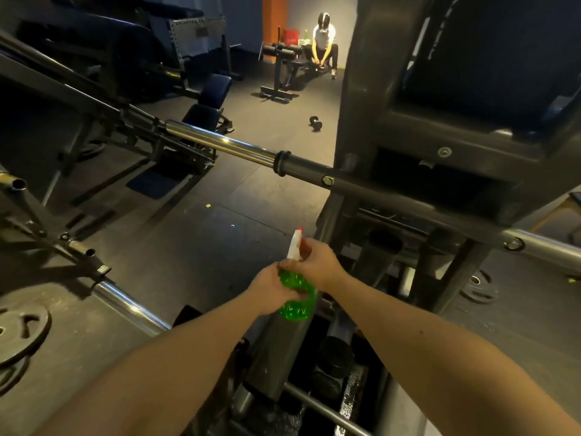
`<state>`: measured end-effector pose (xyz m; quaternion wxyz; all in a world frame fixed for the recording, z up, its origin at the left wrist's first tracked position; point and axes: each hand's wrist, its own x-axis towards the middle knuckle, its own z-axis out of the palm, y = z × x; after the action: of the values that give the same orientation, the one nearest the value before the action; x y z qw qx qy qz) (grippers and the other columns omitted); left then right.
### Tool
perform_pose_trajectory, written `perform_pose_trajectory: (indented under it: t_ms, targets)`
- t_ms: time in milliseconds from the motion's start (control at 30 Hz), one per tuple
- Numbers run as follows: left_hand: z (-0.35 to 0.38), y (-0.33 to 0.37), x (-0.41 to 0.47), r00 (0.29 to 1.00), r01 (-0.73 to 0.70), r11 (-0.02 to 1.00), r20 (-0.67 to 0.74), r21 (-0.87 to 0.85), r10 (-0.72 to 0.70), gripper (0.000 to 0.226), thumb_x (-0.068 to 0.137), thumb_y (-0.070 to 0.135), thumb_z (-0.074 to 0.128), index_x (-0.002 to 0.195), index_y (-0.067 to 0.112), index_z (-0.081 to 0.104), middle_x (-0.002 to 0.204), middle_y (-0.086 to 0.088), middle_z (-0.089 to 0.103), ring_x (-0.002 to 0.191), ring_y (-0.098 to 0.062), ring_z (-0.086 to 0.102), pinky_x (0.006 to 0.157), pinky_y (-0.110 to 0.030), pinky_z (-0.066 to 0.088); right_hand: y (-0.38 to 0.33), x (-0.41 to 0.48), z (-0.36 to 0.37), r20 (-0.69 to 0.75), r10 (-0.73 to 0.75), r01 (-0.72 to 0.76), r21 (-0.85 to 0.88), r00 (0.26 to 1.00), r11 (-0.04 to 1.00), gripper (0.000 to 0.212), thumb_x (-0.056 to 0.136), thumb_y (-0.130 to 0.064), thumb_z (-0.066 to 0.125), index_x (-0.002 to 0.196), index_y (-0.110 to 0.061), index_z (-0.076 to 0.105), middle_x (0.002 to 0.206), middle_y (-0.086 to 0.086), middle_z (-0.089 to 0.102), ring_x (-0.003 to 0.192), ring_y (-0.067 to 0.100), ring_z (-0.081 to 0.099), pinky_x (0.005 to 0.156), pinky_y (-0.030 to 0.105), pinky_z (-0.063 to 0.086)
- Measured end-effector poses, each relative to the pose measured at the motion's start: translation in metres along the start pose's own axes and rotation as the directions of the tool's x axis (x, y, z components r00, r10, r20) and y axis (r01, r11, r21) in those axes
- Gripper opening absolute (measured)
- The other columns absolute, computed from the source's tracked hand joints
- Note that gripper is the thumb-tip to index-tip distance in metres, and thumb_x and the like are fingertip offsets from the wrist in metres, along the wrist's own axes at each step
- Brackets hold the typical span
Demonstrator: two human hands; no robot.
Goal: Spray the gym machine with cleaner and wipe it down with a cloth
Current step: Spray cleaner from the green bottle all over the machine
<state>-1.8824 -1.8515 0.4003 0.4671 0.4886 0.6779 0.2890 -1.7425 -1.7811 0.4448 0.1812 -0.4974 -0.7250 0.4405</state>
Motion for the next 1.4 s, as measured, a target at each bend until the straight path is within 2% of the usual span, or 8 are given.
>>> perform_pose_trajectory:
  t_ms: [300,433,633,800,900,1100,1300,1400]
  targets:
    - [-0.132,0.003,-0.025,0.982,-0.159,0.987,-0.095,0.036,0.162,0.076,0.068,0.033,0.095,0.134,0.021,0.06,0.113,0.006,0.072,0.108,-0.013,0.068,0.102,-0.036,0.053,-0.125,0.031,0.055,-0.096,-0.122,0.118,-0.045,0.988,0.992,0.052,0.078,-0.042,0.088,0.121,-0.021,0.068,0.102,-0.008,0.07,0.097,0.013,0.067,0.091,0.035,0.059]
    - [-0.213,-0.034,-0.058,0.969,-0.228,0.973,-0.092,0.018,0.229,0.066,0.076,0.022,0.092,0.134,0.016,0.061,0.115,0.006,0.07,0.106,-0.008,0.065,0.097,-0.022,0.051,-0.187,0.035,0.125,-0.12,-0.161,0.151,-0.089,0.98,0.984,0.042,0.079,-0.039,0.088,0.112,-0.022,0.069,0.102,-0.003,0.073,0.097,0.017,0.069,0.092,0.036,0.058]
    - [-0.347,-0.122,-0.101,0.962,-0.254,0.967,-0.097,0.033,0.256,0.064,0.071,0.024,0.094,0.126,0.025,0.062,0.117,0.004,0.068,0.112,-0.018,0.065,0.102,-0.037,0.052,-0.277,0.035,0.267,-0.227,-0.141,0.126,-0.081,0.964,0.989,0.032,0.08,-0.037,0.088,0.1,-0.026,0.066,0.093,-0.006,0.072,0.09,0.013,0.069,0.084,0.031,0.059]
    - [-0.442,-0.177,-0.138,0.976,-0.198,0.98,-0.087,0.021,0.199,0.071,0.072,0.02,0.092,0.134,0.025,0.059,0.125,0.005,0.063,0.118,-0.017,0.062,0.106,-0.045,0.053,-0.341,0.036,0.363,-0.201,-0.099,0.091,-0.048,0.975,0.995,0.047,0.082,-0.04,0.085,0.122,-0.021,0.069,0.107,-0.007,0.072,0.094,0.009,0.066,0.075,0.019,0.049]
    - [-0.488,-0.201,-0.149,0.978,-0.199,0.979,-0.061,0.055,0.202,0.069,0.076,0.019,0.089,0.136,0.025,0.057,0.125,0.007,0.06,0.119,-0.016,0.06,0.104,-0.039,0.053,-0.37,0.046,0.407,-0.183,-0.085,0.082,-0.023,0.979,0.996,0.045,0.085,-0.036,0.083,0.124,-0.021,0.068,0.107,-0.004,0.072,0.098,0.015,0.067,0.074,0.019,0.05]
    - [-0.552,-0.239,-0.144,0.99,-0.132,0.988,-0.048,0.074,0.136,0.067,0.081,0.019,0.086,0.139,0.025,0.054,0.124,0.008,0.058,0.116,-0.011,0.058,0.098,-0.031,0.052,-0.401,0.08,0.47,-0.131,-0.068,0.067,-0.009,0.989,0.998,0.045,0.083,-0.035,0.085,0.123,-0.022,0.066,0.109,-0.006,0.071,0.104,0.014,0.068,0.092,0.036,0.06]
    - [-0.611,-0.285,-0.097,0.997,-0.063,0.994,-0.029,0.088,0.066,0.065,0.064,0.042,0.091,0.121,0.046,0.059,0.119,0.011,0.066,0.112,-0.007,0.066,0.101,-0.039,0.056,-0.416,0.135,0.507,-0.03,-0.085,0.086,0.03,0.996,0.996,0.027,0.087,-0.021,0.08,0.109,-0.026,0.066,0.104,-0.013,0.069,0.103,0.007,0.067,0.08,0.015,0.053]
    - [-0.643,-0.291,-0.061,0.998,-0.058,0.989,-0.002,0.135,0.059,0.064,0.068,0.039,0.091,0.122,0.044,0.058,0.12,0.011,0.065,0.112,-0.008,0.065,0.102,-0.037,0.056,-0.419,0.179,0.518,-0.023,-0.088,0.088,0.033,0.996,0.996,0.036,0.088,-0.023,0.079,0.121,-0.024,0.065,0.115,-0.009,0.067,0.108,0.007,0.063,0.078,0.011,0.046]
